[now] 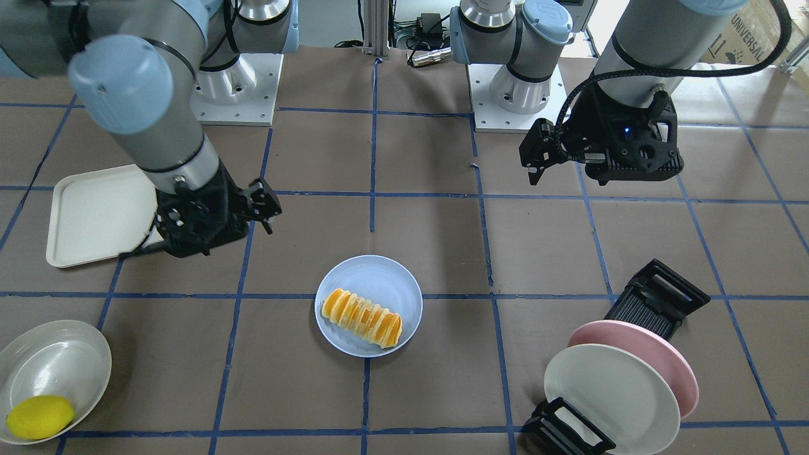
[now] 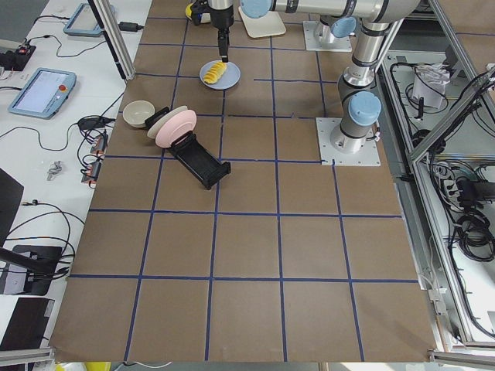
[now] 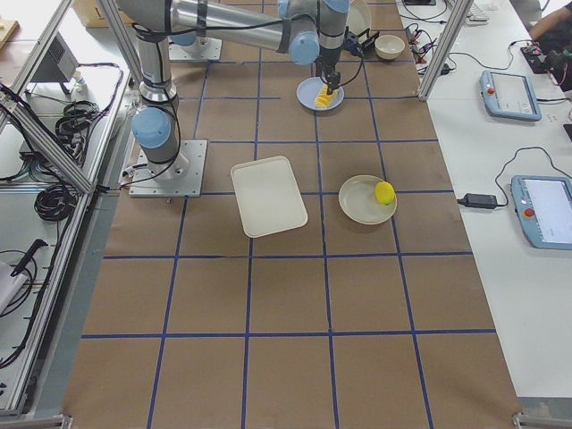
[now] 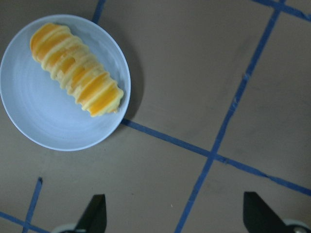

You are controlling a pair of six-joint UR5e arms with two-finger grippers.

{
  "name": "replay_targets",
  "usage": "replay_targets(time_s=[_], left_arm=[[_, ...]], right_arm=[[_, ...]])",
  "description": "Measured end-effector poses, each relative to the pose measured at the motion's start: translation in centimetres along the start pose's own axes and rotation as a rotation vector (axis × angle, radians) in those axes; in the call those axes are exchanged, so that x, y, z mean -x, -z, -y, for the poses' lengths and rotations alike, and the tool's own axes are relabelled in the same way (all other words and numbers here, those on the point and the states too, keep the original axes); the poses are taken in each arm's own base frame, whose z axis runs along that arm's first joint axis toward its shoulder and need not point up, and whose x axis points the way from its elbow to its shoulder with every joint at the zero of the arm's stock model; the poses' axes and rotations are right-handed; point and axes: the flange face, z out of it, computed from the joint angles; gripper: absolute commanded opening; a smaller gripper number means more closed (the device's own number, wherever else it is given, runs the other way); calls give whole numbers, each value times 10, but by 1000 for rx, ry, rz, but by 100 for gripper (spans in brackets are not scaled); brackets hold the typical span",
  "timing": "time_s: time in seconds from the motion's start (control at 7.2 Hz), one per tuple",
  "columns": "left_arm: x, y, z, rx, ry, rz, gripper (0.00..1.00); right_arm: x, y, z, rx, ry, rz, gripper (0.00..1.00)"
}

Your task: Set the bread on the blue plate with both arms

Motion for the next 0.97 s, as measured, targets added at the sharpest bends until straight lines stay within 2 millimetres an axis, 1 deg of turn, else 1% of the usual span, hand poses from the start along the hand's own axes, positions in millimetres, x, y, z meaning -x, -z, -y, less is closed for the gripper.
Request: replay_targets(time_s=[0.14, 0.28, 0.42, 0.56, 0.69, 0.83, 0.97], left_arm=[[0, 0, 0, -1, 1, 0, 100], [1, 0, 0, -2, 1, 1, 100], [2, 1, 0, -3, 2, 4, 100], [3, 3, -1, -4, 4, 6, 100], [4, 5, -3, -5, 6, 5, 100], [4, 6, -5, -5, 6, 3, 100], [4, 6, -5, -5, 7, 1, 100]], right_arm=[[-25, 34, -41, 7, -49, 3, 100], [-36, 68, -79, 10, -83, 5, 100], [-31, 93, -109, 0, -97, 3, 100], [-21, 99, -128, -4, -99, 9, 100], [-15, 94, -136, 4, -95, 21, 100], [-12, 89, -136, 10, -90, 28, 99], [-11, 86, -130, 15, -85, 32, 99]])
